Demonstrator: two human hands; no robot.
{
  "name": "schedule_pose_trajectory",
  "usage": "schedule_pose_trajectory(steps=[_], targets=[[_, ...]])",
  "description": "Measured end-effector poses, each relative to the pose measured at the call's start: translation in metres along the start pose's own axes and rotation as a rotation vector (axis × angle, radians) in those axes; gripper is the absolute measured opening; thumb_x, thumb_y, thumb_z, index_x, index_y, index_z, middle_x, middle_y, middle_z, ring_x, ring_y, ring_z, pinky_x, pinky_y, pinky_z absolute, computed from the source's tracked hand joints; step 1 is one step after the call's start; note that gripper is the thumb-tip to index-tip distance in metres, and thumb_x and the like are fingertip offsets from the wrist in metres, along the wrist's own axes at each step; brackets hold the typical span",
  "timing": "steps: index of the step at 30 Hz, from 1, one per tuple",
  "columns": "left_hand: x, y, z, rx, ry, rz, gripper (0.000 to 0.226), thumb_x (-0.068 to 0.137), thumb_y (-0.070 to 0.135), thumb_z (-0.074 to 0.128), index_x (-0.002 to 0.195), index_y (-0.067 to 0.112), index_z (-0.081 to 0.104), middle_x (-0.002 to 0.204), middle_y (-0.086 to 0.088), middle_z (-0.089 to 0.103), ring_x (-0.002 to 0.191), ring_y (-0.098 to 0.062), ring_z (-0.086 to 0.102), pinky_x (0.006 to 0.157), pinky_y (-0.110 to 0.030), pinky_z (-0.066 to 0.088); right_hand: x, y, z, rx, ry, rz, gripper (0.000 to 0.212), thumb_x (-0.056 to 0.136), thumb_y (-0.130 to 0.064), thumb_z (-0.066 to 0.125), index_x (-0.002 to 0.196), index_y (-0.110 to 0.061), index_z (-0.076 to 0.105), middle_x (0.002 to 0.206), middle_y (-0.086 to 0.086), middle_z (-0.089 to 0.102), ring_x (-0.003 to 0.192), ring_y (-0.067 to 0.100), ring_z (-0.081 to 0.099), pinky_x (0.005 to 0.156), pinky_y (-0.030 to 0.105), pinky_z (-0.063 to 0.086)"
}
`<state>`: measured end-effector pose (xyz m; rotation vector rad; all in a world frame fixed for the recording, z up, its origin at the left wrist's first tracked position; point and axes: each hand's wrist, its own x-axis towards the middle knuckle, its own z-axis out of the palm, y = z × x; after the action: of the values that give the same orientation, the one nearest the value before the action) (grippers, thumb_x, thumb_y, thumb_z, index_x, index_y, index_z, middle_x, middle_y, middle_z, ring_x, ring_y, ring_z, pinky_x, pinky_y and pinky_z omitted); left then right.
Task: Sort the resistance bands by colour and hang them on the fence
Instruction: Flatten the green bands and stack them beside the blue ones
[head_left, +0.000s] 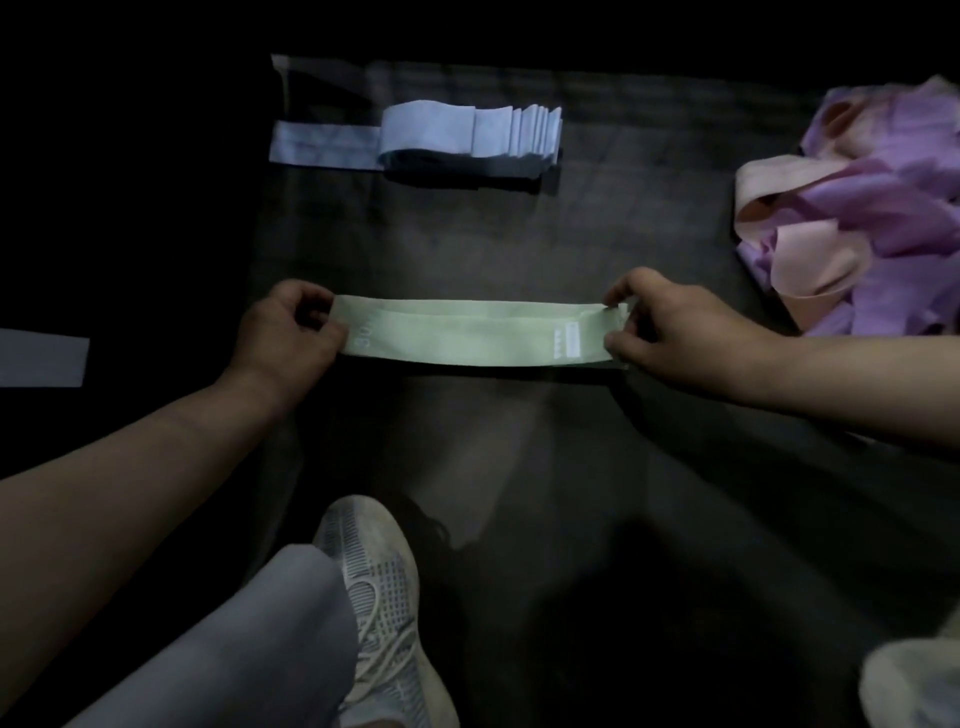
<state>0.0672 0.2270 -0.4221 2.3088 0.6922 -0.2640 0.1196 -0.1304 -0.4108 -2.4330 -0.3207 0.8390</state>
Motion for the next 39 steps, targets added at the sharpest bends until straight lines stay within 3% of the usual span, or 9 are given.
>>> schedule_pose_trajectory(steps=[4,9,14,16,19,23,33,36,39], targets=[[-0.002,0.0,0.0,-0.027,0.011,0.043,0.027,0.088,0.004,0.066,0.106,0.022,0.058,0.078,0.008,0.056,0.064,-0.006,0.052,0.061,-0.01,0.043,0.002,-0.005,0.0,-0.019,0.012,-0.006,0.03,0.09,-0.025,0.064,0.116,-0.02,0.049,0.076,-0.009,0.064,0.077,0.016,0.059,0.074,0.031,0.045],[-0.001,-0.002,0.0,0.185,-0.086,0.08,0.029,0.087,0.014,0.067,0.115,0.017,0.061,0.095,-0.005,0.062,0.084,-0.021,0.059,0.08,-0.028,0.045,0.008,-0.005,0.0,-0.22,-0.047,0.015,0.038,0.088,-0.033,0.063,0.121,-0.018,0.049,0.104,0.005,0.06,0.102,0.029,0.058,0.087,0.037,0.047],[-0.006,0.004,0.003,0.6,-0.015,0.326,0.069,0.077,0.045,0.07,0.136,0.017,0.048,0.136,-0.013,0.042,0.129,-0.033,0.04,0.109,-0.044,0.03,0.012,-0.01,0.004,-0.57,-0.052,-0.204,0.111,0.068,-0.07,0.072,0.151,-0.009,0.029,0.146,0.016,0.03,0.135,0.035,0.03,0.111,0.044,0.029],[-0.004,0.006,0.004,0.689,-0.144,0.515,0.1,0.066,0.065,0.069,0.148,0.019,0.036,0.147,-0.008,0.035,0.139,-0.027,0.031,0.115,-0.041,0.019,0.017,-0.011,0.007,-0.659,-0.114,-0.217,0.124,0.064,-0.074,0.072,0.154,-0.007,0.019,0.152,0.015,0.023,0.141,0.033,0.024,0.115,0.042,0.024],[0.005,0.003,0.009,0.817,-0.321,0.619,0.116,0.06,0.064,0.081,0.152,0.015,0.031,0.151,-0.008,0.035,0.141,-0.025,0.029,0.119,-0.039,0.013,0.021,-0.011,0.012,-0.677,-0.117,-0.209,0.1,0.071,-0.066,0.071,0.146,-0.012,0.033,0.139,0.011,0.036,0.129,0.03,0.037,0.107,0.041,0.031],[0.014,0.007,0.013,0.795,-0.28,0.676,0.075,0.071,0.041,0.083,0.135,0.013,0.054,0.131,-0.012,0.052,0.119,-0.035,0.051,0.104,-0.041,0.035,0.023,-0.012,0.012,-0.593,-0.092,-0.212,0.06,0.081,-0.052,0.067,0.127,-0.018,0.049,0.119,0.005,0.047,0.113,0.027,0.049,0.094,0.038,0.037],[0.013,0.009,0.019,0.773,-0.31,0.743,0.065,0.073,0.042,0.076,0.132,0.02,0.056,0.124,-0.008,0.051,0.109,-0.032,0.052,0.094,-0.039,0.042,0.02,-0.001,0.015,-0.376,-0.107,-0.199,0.07,0.078,-0.049,0.076,0.133,-0.017,0.046,0.127,0.007,0.043,0.12,0.027,0.042,0.103,0.038,0.04],[0.008,0.009,0.017,0.756,-0.305,0.627,0.081,0.068,0.065,0.058,0.139,0.027,0.047,0.132,-0.004,0.044,0.125,-0.027,0.042,0.107,-0.039,0.03,0.01,0.004,0.018,-0.198,-0.017,-0.027,0.088,0.073,-0.058,0.073,0.139,-0.011,0.039,0.134,0.01,0.038,0.128,0.028,0.036,0.111,0.041,0.034],[-0.003,0.01,0.019,0.398,-0.076,0.265,0.07,0.085,0.052,0.051,0.146,0.018,0.042,0.146,-0.011,0.034,0.137,-0.026,0.031,0.114,-0.03,0.018,-0.004,0.008,0.025,0.126,0.162,0.269,0.049,0.088,-0.044,0.064,0.12,-0.013,0.045,0.121,0.007,0.041,0.118,0.025,0.045,0.102,0.034,0.038]])
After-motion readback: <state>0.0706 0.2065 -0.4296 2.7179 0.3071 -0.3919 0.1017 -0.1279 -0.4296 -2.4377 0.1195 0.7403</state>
